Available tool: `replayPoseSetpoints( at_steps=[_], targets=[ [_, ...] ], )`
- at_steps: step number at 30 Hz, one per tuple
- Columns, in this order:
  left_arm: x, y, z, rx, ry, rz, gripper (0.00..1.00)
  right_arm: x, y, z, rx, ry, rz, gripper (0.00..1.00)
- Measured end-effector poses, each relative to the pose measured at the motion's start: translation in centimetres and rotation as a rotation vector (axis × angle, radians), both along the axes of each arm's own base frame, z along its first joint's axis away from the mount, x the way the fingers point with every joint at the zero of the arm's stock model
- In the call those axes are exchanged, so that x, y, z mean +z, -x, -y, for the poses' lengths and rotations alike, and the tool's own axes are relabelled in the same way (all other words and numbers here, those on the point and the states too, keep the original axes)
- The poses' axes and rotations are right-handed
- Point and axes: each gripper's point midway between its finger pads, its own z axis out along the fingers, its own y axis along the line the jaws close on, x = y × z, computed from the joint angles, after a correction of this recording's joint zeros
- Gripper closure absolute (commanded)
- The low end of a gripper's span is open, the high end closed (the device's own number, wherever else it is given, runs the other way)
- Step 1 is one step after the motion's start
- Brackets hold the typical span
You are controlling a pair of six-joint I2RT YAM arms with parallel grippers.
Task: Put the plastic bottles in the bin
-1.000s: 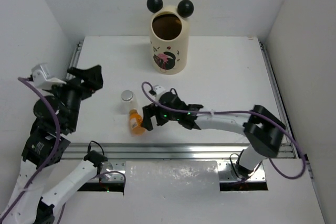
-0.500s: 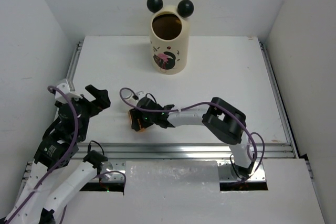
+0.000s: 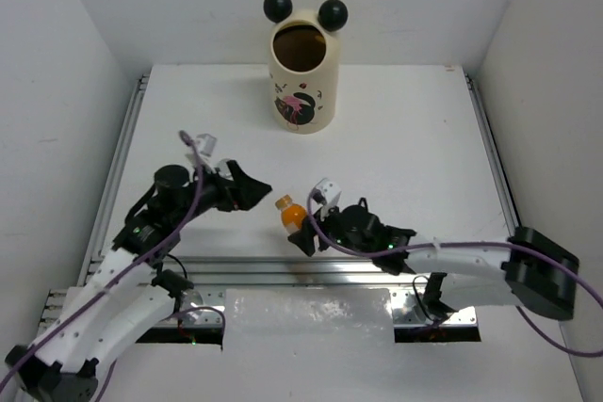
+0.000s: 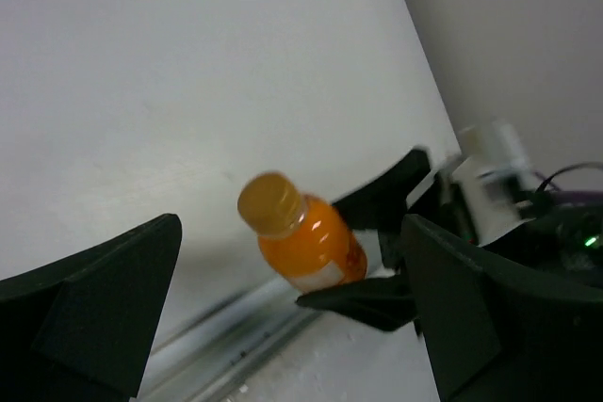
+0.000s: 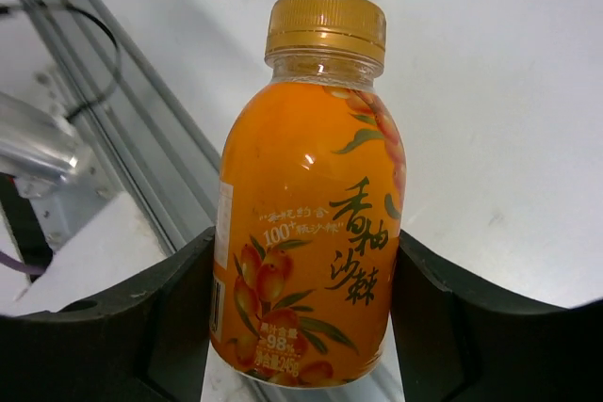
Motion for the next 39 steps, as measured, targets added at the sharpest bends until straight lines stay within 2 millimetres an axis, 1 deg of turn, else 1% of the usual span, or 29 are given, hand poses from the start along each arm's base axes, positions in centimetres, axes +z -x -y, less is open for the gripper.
replayPoseSetpoints(
  at_steps=[1,4,5,6,8,10,11,12,13,14,15,17,18,19,20,21,22,25,27,28,29,31,33,34,35,36,37,38,39],
  targets=[
    [-1.0,0.3,1.5,-0.073,0.038,-0.03,0.0,1.6,-0.2,0.3,0.008,-0.042,0.068,0.78],
    [-3.2,1.6,4.5,-0.223,0.107,-0.124,0.0,4.9,0.0,1.2,0.025,-0.13,0.18,0.78],
    [-3.5,2.0,5.3,-0.258,0.125,-0.146,0.0,6.1,0.1,1.5,0.033,-0.162,0.223,0.78],
    [-3.3,2.5,6.0,-0.297,0.144,-0.151,0.0,7.2,0.2,1.8,0.039,-0.188,0.258,0.79],
    [-1.9,3.3,7.7,-0.381,0.184,-0.113,0.0,9.2,0.6,2.1,0.062,-0.236,0.32,0.78],
    [-0.7,4.3,9.4,-0.455,0.208,-0.084,0.0,10.6,1.0,2.2,0.087,-0.271,0.362,0.77],
    [-0.1,4.5,10.0,-0.477,0.22,-0.067,0.02,11.3,1.1,2.2,0.096,-0.288,0.381,0.77],
    [0.1,4.8,11.0,-0.51,0.222,-0.07,0.05,11.8,1.3,2.2,0.104,-0.3,0.393,0.77],
    [0.2,5.0,11.7,-0.533,0.228,-0.067,0.11,12.1,1.4,2.2,0.113,-0.308,0.402,0.76],
    [0.2,5.2,12.2,-0.547,0.235,-0.072,0.46,12.3,1.5,2.2,0.12,-0.311,0.409,0.75],
    [0.0,5.2,12.6,-0.554,0.241,-0.082,0.68,12.3,1.6,2.2,0.124,-0.311,0.412,0.72],
    [0.1,5.3,13.0,-0.568,0.25,-0.085,0.99,12.1,1.4,2.4,0.118,-0.297,0.413,0.67],
    [0.1,5.2,13.2,-0.57,0.253,-0.082,1.0,12.1,1.3,2.5,0.11,-0.295,0.414,0.52],
    [0.2,5.2,13.2,-0.571,0.254,-0.076,1.0,12.2,1.3,2.6,0.106,-0.298,0.417,0.41],
    [0.3,5.2,13.3,-0.571,0.255,-0.075,1.0,12.4,1.3,2.6,0.106,-0.302,0.419,0.19],
    [0.5,5.1,13.3,-0.564,0.254,-0.073,1.0,12.5,1.4,2.7,0.105,-0.306,0.419,0.01],
    [0.7,4.7,13.2,-0.545,0.245,-0.065,1.0,12.7,1.4,2.8,0.105,-0.313,0.423,0.01],
    [1.8,2.6,12.4,-0.416,0.204,-0.048,1.0,13.5,1.1,3.7,0.063,-0.321,0.446,0.01],
    [2.9,0.3,11.2,-0.267,0.155,-0.022,1.0,13.3,0.4,4.8,-0.004,-0.301,0.433,0.01],
    [3.6,-1.3,10.2,-0.17,0.131,0.0,1.0,12.5,0.0,5.3,-0.038,-0.275,0.413,0.01],
    [4.6,-2.9,9.4,-0.083,0.115,0.031,1.0,12.2,-0.2,6.0,-0.069,-0.265,0.4,0.01],
    [6.3,-5.7,7.7,0.068,0.081,0.089,1.0,10.2,-0.5,7.4,-0.13,-0.213,0.357,0.01],
    [8.0,-8.4,6.4,0.199,0.048,0.142,1.0,7.7,-0.6,8.9,-0.177,-0.151,0.314,0.01],
    [8.8,-9.9,5.9,0.257,0.021,0.161,1.0,6.6,-0.5,9.6,-0.192,-0.127,0.296,0.01],
    [9.9,-11.5,5.6,0.313,0.007,0.183,1.0,5.7,-0.3,10.2,-0.205,-0.104,0.279,0.01],
    [11.0,-13.5,5.4,0.368,-0.016,0.198,1.0,4.9,-0.1,10.9,-0.214,-0.086,0.262,0.01],
    [11.9,-15.0,5.4,0.403,-0.021,0.216,1.0,4.6,0.0,11.2,-0.22,-0.081,0.254,0.01],
    [12.8,-16.9,5.1,0.444,-0.029,0.231,1.0,4.4,0.2,11.5,-0.225,-0.078,0.246,0.01],
    [13.3,-18.8,4.9,0.479,-0.034,0.241,1.0,4.3,0.3,11.8,-0.229,-0.078,0.237,0.01]
  ],
)
